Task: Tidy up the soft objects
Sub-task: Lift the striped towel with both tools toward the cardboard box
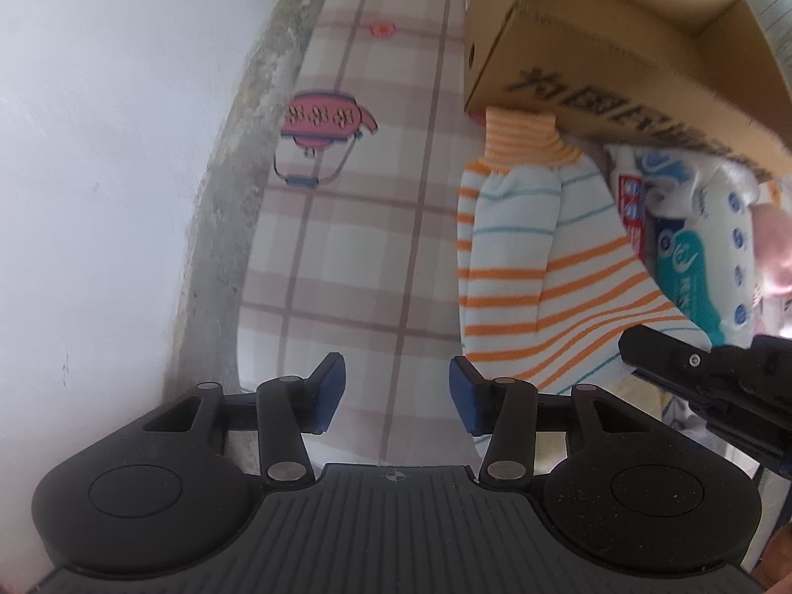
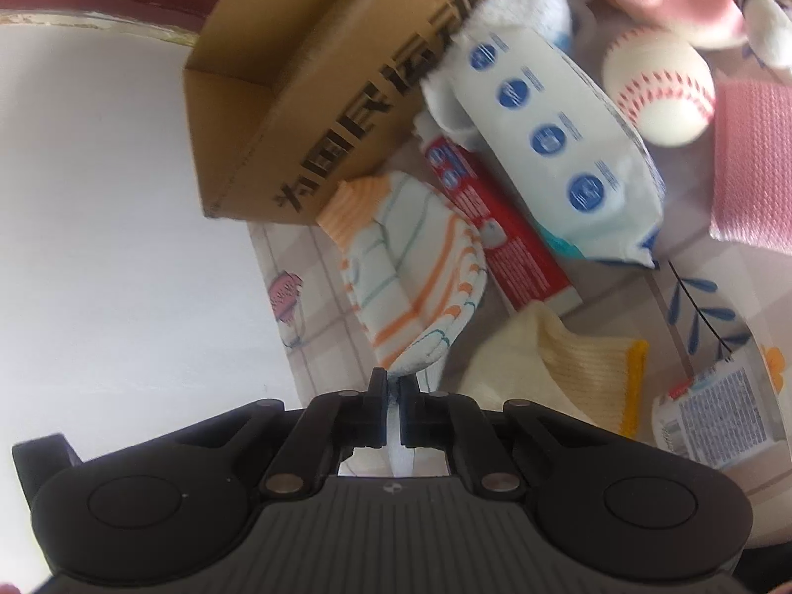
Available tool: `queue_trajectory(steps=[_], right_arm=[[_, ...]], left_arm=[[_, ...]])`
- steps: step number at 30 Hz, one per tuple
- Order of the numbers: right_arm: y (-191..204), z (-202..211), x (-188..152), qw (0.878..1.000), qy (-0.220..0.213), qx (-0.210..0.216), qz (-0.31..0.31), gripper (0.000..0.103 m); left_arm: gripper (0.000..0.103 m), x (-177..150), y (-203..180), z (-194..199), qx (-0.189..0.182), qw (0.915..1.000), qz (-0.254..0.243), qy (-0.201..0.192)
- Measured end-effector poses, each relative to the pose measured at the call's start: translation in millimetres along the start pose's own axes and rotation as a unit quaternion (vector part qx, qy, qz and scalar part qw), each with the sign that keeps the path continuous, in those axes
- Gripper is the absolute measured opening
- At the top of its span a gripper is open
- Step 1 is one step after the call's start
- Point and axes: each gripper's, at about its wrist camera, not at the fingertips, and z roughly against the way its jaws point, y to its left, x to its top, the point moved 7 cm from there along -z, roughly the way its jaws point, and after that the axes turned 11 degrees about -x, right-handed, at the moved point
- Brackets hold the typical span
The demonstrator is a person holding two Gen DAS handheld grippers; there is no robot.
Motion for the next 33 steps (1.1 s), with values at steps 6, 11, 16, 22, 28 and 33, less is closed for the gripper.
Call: queue_trajectory(steps=[6, 11, 16, 22, 28, 33], right_arm=[[31.9, -11.7, 32.4, 0.999, -0.030, 0.024, 0.013, 0.005], [51.1, -39.1, 63.2, 0.998, -0.054, 0.013, 0.034, 0.005], [57.0, -66.0, 74.0, 0.996, -0.055, -0.023, 0.066, 0.005], [62.1, -80.0, 76.1, 0.985, -0.071, -0.077, 0.137, 0.005], [69.1, -91.8, 74.9, 0.975, -0.068, -0.099, 0.187, 0.005], [68.5, -94.3, 73.9, 0.974, -0.062, -0.098, 0.196, 0.005]], left_arm=[[0.053, 25.5, 1.5, 23.1, -0.015, 0.9993, -0.009, -0.034], [0.055, 43.8, -4.4, 18.3, -0.027, 0.9982, -0.029, -0.044], [0.055, 59.7, -10.8, -10.2, -0.024, 0.9981, -0.050, -0.026], [0.056, 76.2, -8.9, -12.5, -0.036, 0.9972, -0.064, -0.016], [0.059, 82.1, -4.4, -0.1, -0.053, 0.9963, -0.067, -0.007], [0.063, 79.4, -10.4, 11.5, -0.084, 0.9945, -0.062, -0.009]])
